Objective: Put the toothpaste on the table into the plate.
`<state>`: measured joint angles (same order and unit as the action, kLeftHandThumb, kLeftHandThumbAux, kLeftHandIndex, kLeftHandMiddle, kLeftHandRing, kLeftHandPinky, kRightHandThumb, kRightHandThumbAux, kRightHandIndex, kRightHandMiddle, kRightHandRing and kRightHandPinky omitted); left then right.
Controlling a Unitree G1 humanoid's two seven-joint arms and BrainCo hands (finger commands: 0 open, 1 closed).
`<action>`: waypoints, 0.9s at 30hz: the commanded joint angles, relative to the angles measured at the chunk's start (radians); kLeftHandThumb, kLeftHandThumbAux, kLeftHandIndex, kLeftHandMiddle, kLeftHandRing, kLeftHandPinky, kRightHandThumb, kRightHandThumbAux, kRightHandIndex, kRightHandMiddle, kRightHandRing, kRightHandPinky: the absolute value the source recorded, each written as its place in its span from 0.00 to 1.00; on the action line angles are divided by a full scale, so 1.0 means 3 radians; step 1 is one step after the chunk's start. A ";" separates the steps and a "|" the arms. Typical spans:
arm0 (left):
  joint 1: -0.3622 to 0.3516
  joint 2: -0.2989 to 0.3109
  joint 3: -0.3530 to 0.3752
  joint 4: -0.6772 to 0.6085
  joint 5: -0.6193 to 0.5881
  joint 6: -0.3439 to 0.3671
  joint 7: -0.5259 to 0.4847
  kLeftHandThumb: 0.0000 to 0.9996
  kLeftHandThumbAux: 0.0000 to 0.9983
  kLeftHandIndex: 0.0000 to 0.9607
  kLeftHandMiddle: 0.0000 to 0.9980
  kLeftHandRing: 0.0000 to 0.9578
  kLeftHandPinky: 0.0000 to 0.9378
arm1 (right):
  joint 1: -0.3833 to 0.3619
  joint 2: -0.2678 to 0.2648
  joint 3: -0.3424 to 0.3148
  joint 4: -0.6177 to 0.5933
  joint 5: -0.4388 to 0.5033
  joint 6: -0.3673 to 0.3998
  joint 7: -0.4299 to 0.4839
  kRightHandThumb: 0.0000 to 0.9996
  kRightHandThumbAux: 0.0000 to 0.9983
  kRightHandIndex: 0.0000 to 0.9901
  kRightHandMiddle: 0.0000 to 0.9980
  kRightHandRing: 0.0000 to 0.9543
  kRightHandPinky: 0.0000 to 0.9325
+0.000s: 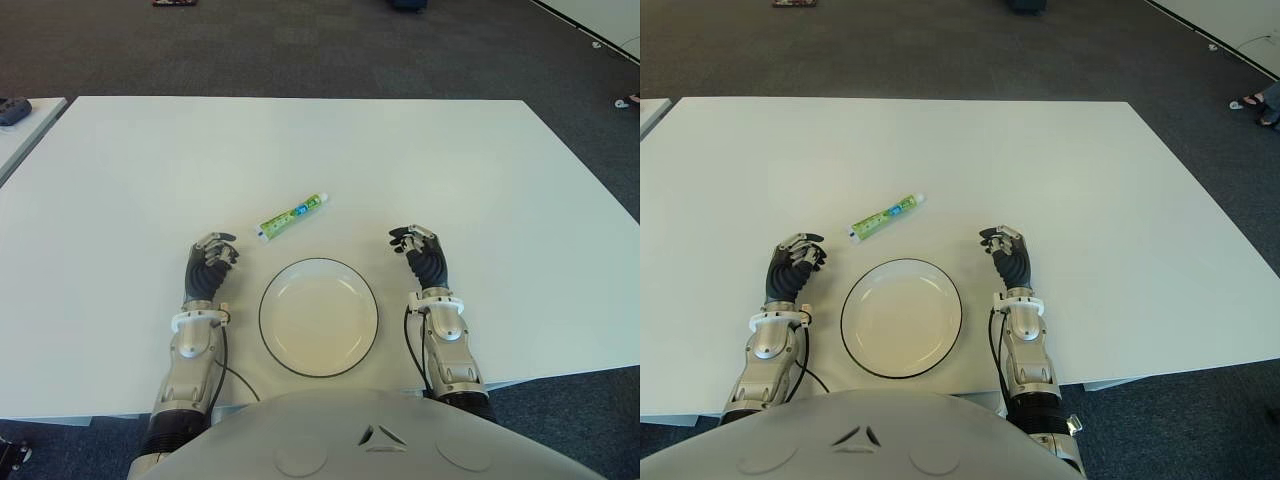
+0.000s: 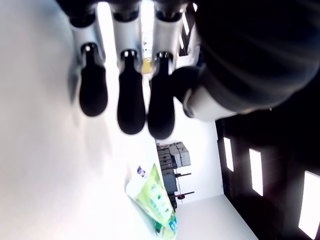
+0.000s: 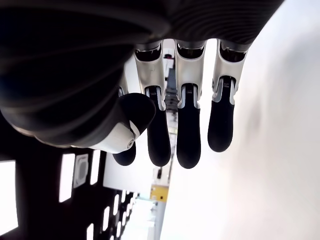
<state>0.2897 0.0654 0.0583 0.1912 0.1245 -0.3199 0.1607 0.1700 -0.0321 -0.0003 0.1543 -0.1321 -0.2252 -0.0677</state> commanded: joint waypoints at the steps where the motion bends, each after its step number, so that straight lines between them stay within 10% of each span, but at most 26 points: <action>1: -0.0003 0.0028 -0.0009 -0.0044 -0.0001 0.0076 -0.0066 0.71 0.72 0.45 0.62 0.65 0.64 | -0.0003 0.0004 0.0005 -0.0007 0.0041 0.0047 0.0019 0.85 0.68 0.50 0.44 0.49 0.49; 19: -0.0117 0.0071 0.0037 -0.0084 0.0094 0.0048 0.0003 0.71 0.72 0.45 0.62 0.65 0.62 | -0.0029 0.0022 -0.0003 0.0045 0.0022 0.0016 -0.0017 0.85 0.68 0.50 0.44 0.49 0.49; 27: -0.0225 0.0277 0.0059 -0.0598 0.0611 0.0388 0.0143 0.70 0.72 0.45 0.59 0.61 0.55 | -0.0075 0.0023 -0.0015 0.0137 0.0009 -0.0013 -0.0065 0.85 0.68 0.50 0.44 0.49 0.51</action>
<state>0.2465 0.1237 0.0723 0.0803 0.2497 -0.2463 0.1866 0.1606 -0.0264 -0.0021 0.1742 -0.1329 -0.2258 -0.0794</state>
